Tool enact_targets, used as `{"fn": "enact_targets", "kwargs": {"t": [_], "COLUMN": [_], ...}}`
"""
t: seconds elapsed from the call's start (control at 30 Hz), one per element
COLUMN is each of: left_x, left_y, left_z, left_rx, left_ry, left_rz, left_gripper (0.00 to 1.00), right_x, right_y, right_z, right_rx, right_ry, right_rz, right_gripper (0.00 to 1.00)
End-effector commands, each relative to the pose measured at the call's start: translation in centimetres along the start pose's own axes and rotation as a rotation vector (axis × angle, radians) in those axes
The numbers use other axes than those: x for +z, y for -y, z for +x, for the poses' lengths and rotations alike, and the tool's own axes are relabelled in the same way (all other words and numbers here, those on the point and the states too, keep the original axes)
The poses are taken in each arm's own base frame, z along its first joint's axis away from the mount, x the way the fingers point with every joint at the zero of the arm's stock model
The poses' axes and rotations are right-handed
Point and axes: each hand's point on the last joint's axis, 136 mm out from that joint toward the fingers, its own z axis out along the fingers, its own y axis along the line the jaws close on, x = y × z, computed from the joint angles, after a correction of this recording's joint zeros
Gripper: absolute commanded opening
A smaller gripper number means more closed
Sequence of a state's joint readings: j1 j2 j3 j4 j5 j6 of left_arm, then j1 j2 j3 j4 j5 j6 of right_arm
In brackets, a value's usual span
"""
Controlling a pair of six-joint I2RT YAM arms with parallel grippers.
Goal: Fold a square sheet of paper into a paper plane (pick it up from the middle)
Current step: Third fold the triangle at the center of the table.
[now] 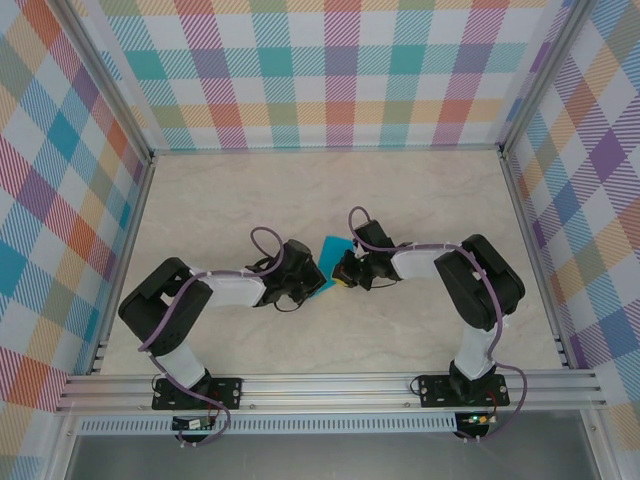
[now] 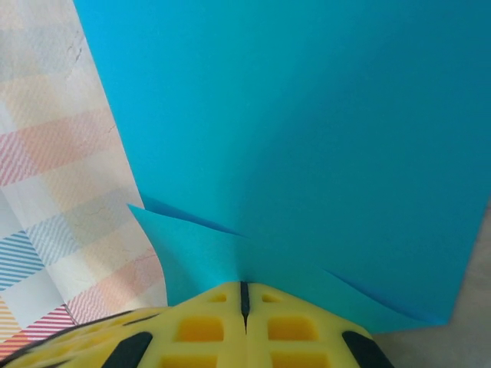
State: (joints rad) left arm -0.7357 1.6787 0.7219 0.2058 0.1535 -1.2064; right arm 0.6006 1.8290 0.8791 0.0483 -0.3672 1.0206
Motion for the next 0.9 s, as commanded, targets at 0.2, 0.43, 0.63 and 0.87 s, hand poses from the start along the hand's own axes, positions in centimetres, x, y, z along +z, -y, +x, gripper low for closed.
{"fn": "enact_targets", "kwargs": {"t": [0.2, 0.43, 0.63, 0.87], "left_x": [0.8, -0.9, -3.3, -4.4], "left_y": [-3.8, -9.0, -12.3, -7.4], "left_z": [0.6, 0.3, -0.5, -1.4], "left_rx": [-0.123, -0.183, -0.209, -0.057], "left_ry": [0.056, 0.141, 0.242, 0.245], "left_rz": [-0.061, -0.15, -0.198, -0.133], "left_gripper": [0.0, 0.0, 0.0, 0.0], "right_x": [0.7, 0.6, 0.8, 0.4], "right_y": [5.4, 6.7, 7.3, 5.5], "right_z": [0.3, 0.4, 0.5, 0.0], "right_rx": [0.104, 0.122, 0.137, 0.081], "right_ry": [0.041, 0.05, 0.051, 0.049], "right_rz": [0.173, 0.222, 0.237, 0.196], "right_gripper": [0.02, 0.02, 0.02, 0.04]}}
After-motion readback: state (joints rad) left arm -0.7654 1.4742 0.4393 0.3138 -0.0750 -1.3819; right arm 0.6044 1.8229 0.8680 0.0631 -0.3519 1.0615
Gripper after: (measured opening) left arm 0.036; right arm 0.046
